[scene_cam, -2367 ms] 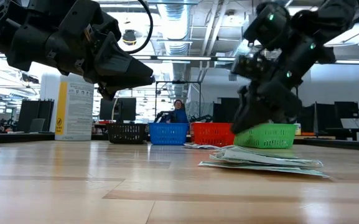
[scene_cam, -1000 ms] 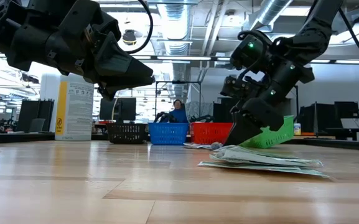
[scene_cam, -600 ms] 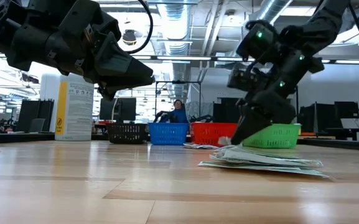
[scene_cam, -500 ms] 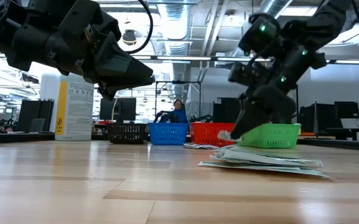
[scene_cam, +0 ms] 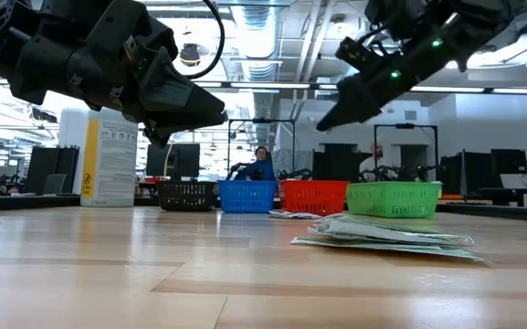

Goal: Pick & Place First Aid Supplies
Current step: Put the blue pad into the red bin, then adjust the green bin on the table

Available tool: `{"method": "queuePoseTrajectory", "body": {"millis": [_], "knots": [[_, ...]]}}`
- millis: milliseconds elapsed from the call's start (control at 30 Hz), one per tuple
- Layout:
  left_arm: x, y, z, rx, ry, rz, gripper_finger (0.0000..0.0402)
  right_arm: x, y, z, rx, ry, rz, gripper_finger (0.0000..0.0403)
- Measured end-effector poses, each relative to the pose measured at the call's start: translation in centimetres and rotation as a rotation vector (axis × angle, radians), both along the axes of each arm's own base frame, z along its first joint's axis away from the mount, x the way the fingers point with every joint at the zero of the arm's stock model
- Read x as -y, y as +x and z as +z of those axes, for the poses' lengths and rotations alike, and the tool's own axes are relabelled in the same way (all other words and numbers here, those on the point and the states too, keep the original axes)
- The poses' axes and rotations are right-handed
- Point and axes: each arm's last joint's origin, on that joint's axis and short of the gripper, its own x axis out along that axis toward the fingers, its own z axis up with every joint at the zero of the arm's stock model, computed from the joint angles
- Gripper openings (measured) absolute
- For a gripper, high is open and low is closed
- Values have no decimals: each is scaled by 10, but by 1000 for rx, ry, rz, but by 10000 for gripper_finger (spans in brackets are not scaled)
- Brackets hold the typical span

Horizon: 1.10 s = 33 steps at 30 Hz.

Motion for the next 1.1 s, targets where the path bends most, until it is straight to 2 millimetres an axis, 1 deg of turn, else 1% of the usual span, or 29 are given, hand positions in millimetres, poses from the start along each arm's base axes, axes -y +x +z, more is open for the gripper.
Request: {"method": "queuePoseTrajectory", "body": {"millis": [200,333,467,600,700,800,933,1033,1100], "knots": [[0,0,0,0,0,0,112,33,-1,8,87,-23,-112,23],[0,0,0,0,0,0,112,49,-5,7,85,-22,-165,41],[0,0,0,0,0,0,112,56,-7,7,94,5,-162,70],[0,0,0,0,0,0,112,55,-7,6,101,27,-165,102],[0,0,0,0,-1,0,112,48,-5,5,71,5,-127,119],[0,0,0,0,-1,0,112,33,-2,4,45,-10,-61,124],[0,0,0,-3,0,0,112,0,-1,-4,-27,-42,39,119],[0,0,0,-3,0,0,112,-25,-8,-14,-176,-93,158,113],[0,0,0,-3,0,0,112,-39,-14,-20,-264,-96,219,110]]}}
